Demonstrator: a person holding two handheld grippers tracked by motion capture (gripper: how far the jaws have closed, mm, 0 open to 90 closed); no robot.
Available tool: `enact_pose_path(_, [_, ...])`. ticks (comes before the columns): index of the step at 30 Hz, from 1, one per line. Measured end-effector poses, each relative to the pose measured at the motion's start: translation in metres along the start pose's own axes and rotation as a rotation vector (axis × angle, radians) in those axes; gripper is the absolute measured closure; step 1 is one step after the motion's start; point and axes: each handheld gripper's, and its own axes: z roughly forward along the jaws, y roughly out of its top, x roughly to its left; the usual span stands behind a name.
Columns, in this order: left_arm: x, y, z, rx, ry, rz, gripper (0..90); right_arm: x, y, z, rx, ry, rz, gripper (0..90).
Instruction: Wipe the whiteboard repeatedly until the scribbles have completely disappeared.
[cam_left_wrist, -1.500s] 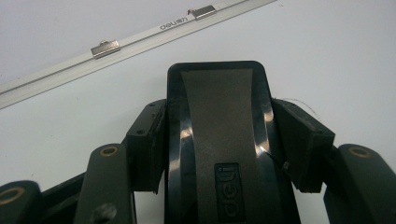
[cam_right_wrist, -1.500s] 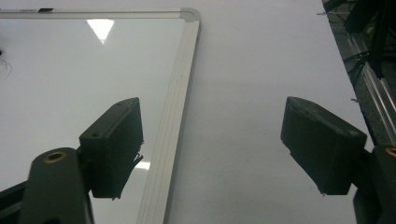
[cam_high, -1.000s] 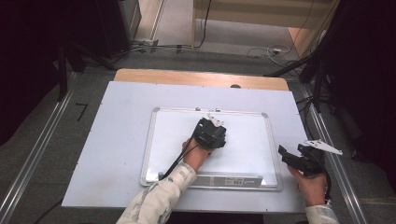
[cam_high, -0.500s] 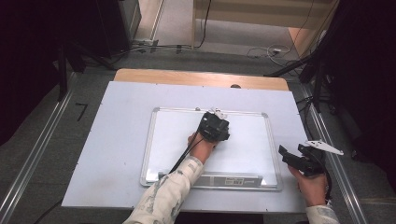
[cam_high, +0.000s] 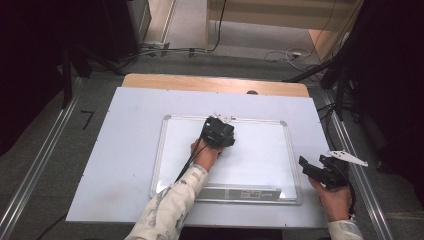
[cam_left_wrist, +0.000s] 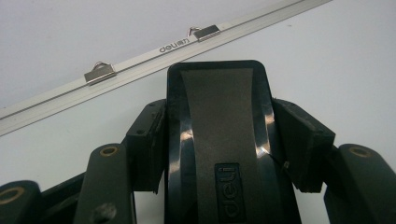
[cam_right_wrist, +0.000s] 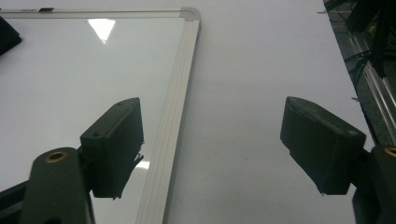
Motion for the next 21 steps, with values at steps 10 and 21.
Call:
enact_pose_path(10, [-0.017, -0.005, -0.004, -0.001, -0.02, 0.031, 40.2, 0.001, 0.0, 0.001, 0.002, 0.0, -0.006, 20.0])
enact_pose_path(21, [-0.037, -0.011, -0.009, -0.003, -0.069, 0.06, 40.1, 0.002, 0.0, 0.002, 0.001, 0.001, -0.012, 20.1])
